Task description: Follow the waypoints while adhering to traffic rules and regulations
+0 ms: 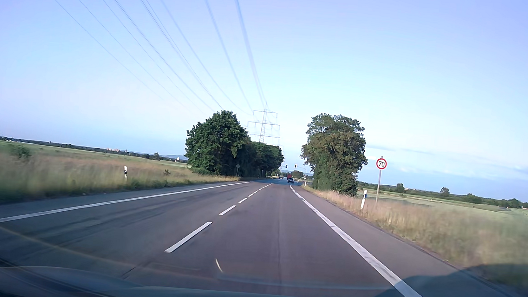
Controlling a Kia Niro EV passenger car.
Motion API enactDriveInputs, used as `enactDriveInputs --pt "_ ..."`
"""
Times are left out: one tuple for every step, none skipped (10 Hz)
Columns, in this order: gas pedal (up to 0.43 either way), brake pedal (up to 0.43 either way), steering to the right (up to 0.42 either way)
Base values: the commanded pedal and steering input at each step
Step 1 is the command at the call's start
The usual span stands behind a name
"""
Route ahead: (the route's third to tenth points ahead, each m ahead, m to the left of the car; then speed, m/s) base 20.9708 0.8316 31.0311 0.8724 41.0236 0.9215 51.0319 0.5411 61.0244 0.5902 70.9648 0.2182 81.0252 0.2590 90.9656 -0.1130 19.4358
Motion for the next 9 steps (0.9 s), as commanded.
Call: enactDriveInputs --pt "0.067 0.018 0.002" --pt "0.067 0.018 0.002" --pt "0.067 0.024 0.002" --pt "0.079 0.018 0.002" --pt "0.079 0.018 0.002" --pt "0.079 0.018 0.002" --pt "0.079 0.018 0.002" --pt "0.067 0.024 0.002" --pt "0.067 0.024 0.002"
